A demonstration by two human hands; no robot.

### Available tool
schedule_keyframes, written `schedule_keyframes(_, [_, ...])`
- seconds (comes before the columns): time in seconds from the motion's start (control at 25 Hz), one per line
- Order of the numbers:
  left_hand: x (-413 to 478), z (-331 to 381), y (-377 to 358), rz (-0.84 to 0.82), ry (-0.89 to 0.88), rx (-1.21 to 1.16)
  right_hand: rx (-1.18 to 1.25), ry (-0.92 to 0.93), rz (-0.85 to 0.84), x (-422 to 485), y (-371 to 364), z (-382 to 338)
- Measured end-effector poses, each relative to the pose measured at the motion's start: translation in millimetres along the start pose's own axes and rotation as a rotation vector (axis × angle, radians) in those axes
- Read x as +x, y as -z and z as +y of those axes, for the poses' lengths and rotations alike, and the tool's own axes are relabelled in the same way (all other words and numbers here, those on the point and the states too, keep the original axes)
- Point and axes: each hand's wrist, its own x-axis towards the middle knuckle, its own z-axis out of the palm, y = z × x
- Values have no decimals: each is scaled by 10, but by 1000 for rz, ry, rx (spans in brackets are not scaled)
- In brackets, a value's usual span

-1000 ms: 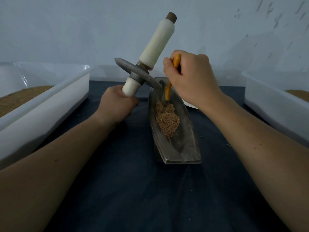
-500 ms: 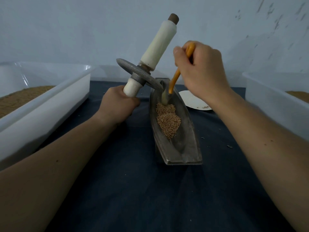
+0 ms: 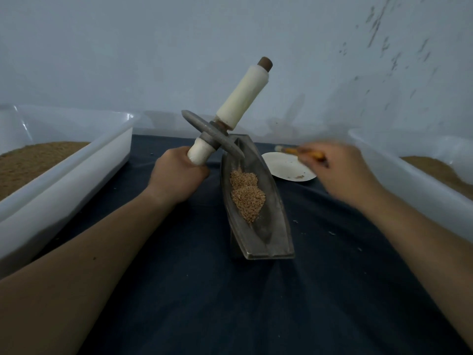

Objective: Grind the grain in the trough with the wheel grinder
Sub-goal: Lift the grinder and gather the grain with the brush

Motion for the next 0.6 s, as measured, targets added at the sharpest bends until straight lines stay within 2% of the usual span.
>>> schedule_keyframes(0.2, [-58,48,-12,-17,-88,146,-288,-70,-502,-296,-34,170])
schedule_keyframes(0.24, [-71,57,-24,-23,-103,181,-302,-99,-542,-305,4,141])
schedule_keyframes(0.28, [-82,64,-32,-28,-116,214,-279,-139,-507,-299,55,95])
schedule_keyframes(0.32, [-91,68,-37,-32,-133,249,-207,-188,-370,-292,125,32])
schedule_keyframes(0.4, [-89,80,-9,-12,-195,358,-18,-211,108,-285,297,-143])
schedule_keyframes(0.44, [-81,95,23,12,-249,440,-7,-154,287,-286,371,-278])
schedule_keyframes(0.48, [-74,119,70,41,-318,534,-76,-72,353,-281,423,-421])
schedule_keyframes(0.52, [-74,159,118,65,-389,624,-204,16,307,-275,452,-561])
schedule_keyframes(0.6, [-98,272,187,72,-497,757,-515,106,26,-255,415,-761])
